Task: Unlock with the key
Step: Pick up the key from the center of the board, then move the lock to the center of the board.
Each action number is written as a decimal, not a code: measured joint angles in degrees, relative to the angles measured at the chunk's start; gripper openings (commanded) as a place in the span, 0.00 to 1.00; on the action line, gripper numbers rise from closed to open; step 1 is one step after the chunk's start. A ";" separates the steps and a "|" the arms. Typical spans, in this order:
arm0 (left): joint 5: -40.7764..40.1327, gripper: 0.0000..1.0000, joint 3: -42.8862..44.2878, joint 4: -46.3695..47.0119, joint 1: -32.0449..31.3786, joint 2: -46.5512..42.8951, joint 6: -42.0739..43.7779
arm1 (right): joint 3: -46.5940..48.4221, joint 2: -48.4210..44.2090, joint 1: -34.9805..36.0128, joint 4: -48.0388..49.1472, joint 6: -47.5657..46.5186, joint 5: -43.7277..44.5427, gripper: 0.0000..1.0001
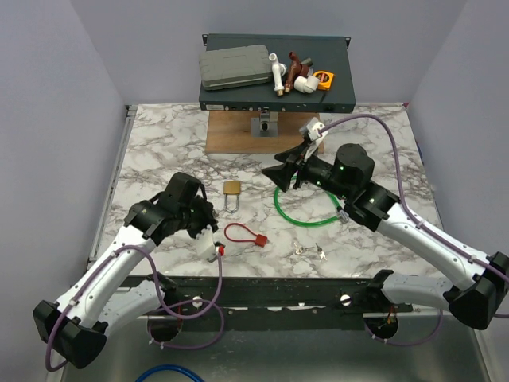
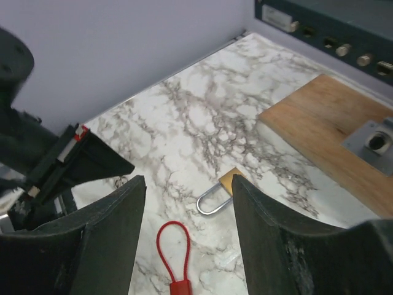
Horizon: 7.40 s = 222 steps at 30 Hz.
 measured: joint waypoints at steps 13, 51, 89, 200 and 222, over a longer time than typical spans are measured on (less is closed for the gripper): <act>-21.46 0.03 0.39 7.91 -4.09 6.23 6.82 | -4.72 -4.44 -1.88 5.99 4.33 15.26 0.67; 7.58 0.00 -6.16 39.21 -1.90 0.66 6.82 | -8.68 3.80 -8.79 25.59 16.74 -19.54 0.58; 16.31 0.00 -5.01 42.95 -1.90 -1.18 6.82 | -13.09 13.84 -7.21 46.75 18.27 -31.82 0.17; 11.19 0.75 30.88 6.40 -0.68 13.25 -37.83 | -19.52 -11.26 -4.61 20.35 9.38 -13.11 0.01; 16.50 0.78 37.62 3.21 -7.91 49.35 -50.31 | -15.50 -26.03 -10.34 -11.89 21.46 33.42 0.01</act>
